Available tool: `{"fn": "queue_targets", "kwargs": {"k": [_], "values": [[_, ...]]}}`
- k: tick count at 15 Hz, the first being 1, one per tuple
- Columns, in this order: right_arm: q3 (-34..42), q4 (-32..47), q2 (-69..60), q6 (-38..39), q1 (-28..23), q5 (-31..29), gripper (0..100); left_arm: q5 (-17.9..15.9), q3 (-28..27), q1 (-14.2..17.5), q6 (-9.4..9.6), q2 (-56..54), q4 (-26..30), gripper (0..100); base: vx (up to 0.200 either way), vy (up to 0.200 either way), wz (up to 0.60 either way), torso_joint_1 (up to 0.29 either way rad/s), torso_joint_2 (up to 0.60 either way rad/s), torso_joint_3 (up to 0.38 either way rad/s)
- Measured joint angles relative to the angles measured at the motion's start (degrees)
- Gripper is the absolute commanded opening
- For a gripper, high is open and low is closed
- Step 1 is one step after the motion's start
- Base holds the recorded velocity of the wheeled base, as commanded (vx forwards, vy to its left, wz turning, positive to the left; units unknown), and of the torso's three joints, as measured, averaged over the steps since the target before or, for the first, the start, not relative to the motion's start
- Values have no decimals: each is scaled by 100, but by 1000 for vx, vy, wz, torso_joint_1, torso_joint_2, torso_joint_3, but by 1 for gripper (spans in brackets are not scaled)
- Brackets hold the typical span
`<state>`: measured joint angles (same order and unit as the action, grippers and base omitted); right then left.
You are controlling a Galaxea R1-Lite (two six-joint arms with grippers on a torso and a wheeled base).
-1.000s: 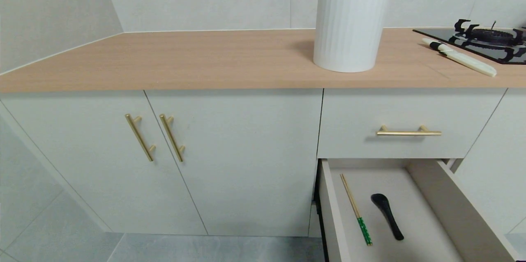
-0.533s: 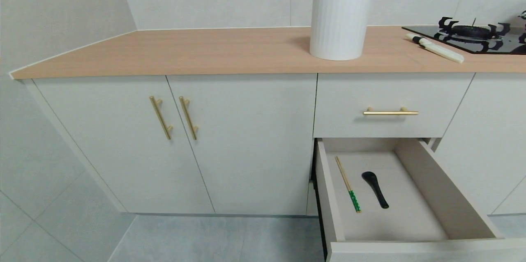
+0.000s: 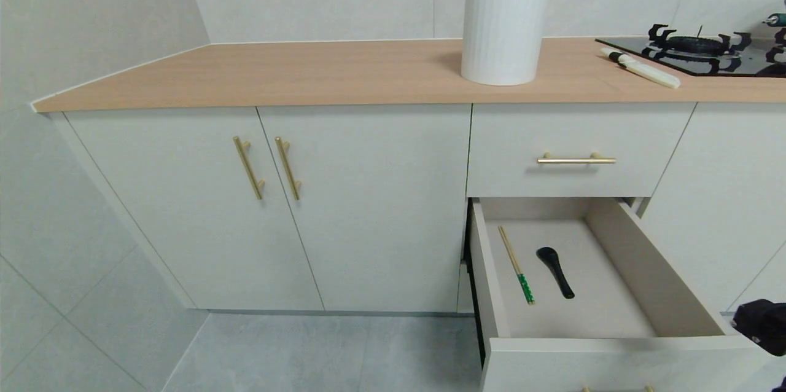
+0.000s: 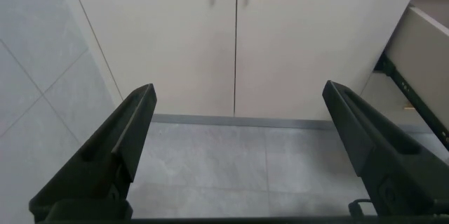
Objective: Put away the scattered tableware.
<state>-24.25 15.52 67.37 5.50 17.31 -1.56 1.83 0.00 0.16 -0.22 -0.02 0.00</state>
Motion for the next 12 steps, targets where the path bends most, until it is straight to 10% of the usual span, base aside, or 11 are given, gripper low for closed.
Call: {"fn": "queue_targets", "kwargs": {"k": [12], "values": [[-551, -1136, 1841, 93, 263, -402, 100, 0, 0, 0, 0, 0, 0, 100, 0, 0, 0, 0, 0, 0]]}}
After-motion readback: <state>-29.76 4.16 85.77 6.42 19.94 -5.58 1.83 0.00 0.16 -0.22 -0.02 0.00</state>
